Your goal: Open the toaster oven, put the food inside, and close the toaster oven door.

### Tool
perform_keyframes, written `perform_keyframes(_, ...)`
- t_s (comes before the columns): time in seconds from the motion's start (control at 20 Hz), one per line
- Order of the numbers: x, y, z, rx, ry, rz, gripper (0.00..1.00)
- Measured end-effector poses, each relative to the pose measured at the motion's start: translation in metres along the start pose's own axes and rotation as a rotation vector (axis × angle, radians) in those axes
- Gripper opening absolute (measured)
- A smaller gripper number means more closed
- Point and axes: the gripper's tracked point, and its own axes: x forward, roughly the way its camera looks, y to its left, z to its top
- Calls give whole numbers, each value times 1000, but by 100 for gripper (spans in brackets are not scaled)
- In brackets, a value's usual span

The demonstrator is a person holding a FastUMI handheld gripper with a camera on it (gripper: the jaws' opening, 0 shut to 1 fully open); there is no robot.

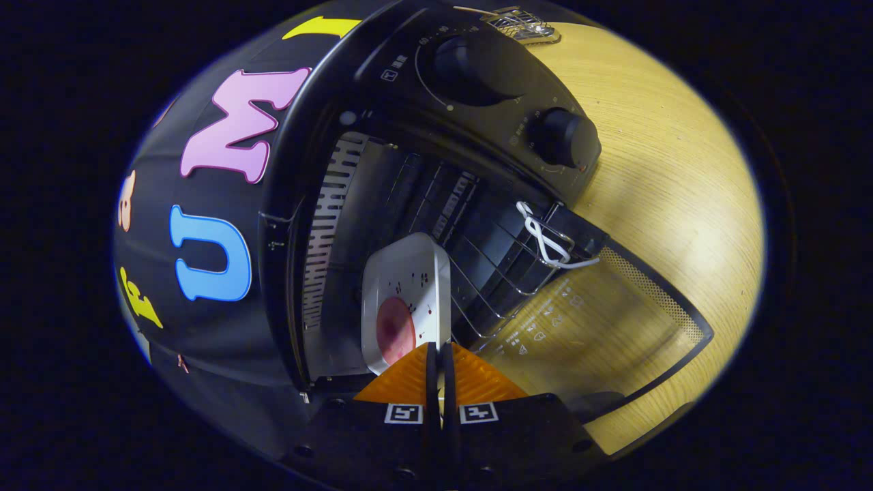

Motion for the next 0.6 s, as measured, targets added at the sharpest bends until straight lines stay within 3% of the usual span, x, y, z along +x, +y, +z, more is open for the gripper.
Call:
perform_keyframes(0.35, 10, 10, 12, 33, -85, 0, 7)
perform_keyframes(0.5, 3, 25, 4, 20, -86, 54, 12)
perform_keyframes(0.6, -9, 33, -7, 14, -52, 92, 20)
